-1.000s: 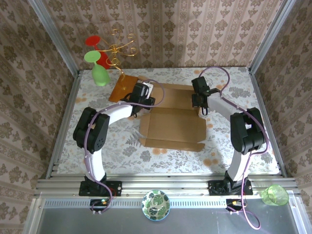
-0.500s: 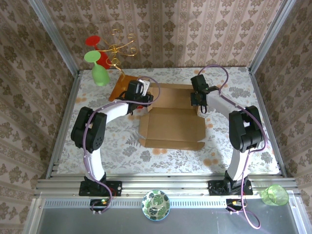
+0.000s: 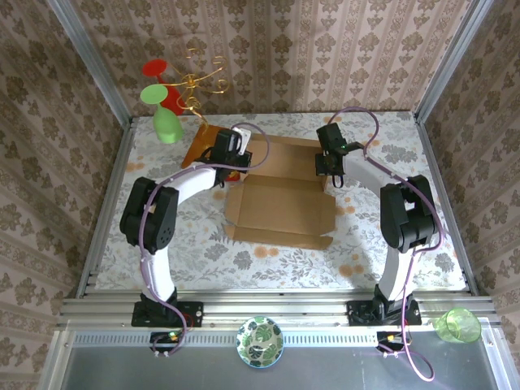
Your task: Fold the paper box
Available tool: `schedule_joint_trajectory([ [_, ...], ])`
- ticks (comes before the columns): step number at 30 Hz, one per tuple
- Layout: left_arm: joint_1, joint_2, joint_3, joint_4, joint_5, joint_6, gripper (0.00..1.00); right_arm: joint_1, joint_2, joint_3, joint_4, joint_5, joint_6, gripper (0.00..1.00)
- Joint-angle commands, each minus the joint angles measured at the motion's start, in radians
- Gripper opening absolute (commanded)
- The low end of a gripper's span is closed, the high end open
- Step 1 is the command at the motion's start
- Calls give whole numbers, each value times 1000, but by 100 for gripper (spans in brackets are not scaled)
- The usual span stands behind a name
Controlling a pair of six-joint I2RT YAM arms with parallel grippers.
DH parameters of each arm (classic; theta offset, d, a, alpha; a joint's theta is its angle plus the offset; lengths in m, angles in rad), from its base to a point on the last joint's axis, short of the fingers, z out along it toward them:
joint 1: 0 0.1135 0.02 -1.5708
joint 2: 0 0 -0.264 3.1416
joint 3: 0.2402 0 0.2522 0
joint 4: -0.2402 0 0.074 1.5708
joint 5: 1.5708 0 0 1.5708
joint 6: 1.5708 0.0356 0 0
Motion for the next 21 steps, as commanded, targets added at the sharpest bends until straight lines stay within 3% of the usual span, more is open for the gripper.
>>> schedule_joint_trajectory([
  [1,-23,38,67,-76,-122,28,0,0,62,-7,-118,-43,9,0],
  [10,-106,132,160,-235,-355,28,0,3,84,27,-179,-36,57,0],
  [14,-97,129,156,-235,-284,17,0,0,97,55,-219,-47,61,0],
  [18,-76,120,161,-230,-184,6,23,-1,106,72,-241,-57,61,0],
  [21,-57,119,163,-239,-134,-6,31,-3,114,84,-251,-66,61,0],
])
